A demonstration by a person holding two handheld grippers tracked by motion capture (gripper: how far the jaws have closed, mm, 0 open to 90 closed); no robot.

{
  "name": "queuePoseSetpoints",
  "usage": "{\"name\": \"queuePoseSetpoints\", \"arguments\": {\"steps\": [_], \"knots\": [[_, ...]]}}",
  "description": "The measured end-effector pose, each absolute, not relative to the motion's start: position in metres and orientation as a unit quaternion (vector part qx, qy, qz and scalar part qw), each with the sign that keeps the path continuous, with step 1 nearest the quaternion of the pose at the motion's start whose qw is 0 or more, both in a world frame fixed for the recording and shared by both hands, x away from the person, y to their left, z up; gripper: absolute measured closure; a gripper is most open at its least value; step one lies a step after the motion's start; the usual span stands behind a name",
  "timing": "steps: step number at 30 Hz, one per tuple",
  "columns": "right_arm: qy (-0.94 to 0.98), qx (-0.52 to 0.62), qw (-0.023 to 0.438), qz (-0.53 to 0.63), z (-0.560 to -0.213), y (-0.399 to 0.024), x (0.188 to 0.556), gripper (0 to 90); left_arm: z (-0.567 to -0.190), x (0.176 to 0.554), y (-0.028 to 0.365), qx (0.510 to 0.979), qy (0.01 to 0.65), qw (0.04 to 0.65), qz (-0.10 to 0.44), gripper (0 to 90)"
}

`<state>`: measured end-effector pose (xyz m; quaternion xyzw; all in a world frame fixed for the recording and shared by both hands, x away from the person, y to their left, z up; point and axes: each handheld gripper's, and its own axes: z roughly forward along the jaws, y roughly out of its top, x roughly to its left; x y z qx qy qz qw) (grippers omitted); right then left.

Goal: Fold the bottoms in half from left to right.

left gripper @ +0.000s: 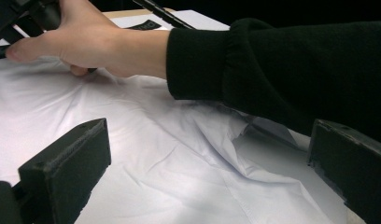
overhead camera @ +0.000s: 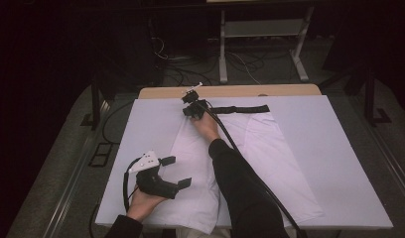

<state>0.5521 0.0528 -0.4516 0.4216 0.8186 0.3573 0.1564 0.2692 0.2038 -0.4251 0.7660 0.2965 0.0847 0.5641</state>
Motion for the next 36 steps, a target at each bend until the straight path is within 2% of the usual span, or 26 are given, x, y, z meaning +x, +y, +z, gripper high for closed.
{"name": "queuePoseSetpoints", "arguments": {"steps": [4,7,27,36], "knots": [[0.816,0.429,0.144,0.361,-0.451,0.05,0.552,82.9,-0.425,0.269,0.205,0.764,0.3,0.565,0.086,0.0],[0.813,0.433,0.139,0.364,-0.45,0.048,0.553,85.0,-0.425,0.269,0.205,0.764,0.301,0.564,0.086,0.0],[0.804,0.421,0.139,0.396,-0.443,0.037,0.536,85.7,-0.411,0.268,0.216,0.782,0.344,0.512,0.092,0.0],[0.803,0.414,0.144,0.403,-0.44,0.035,0.529,85.7,-0.41,0.263,0.232,0.784,0.365,0.494,0.085,0.0]]}}
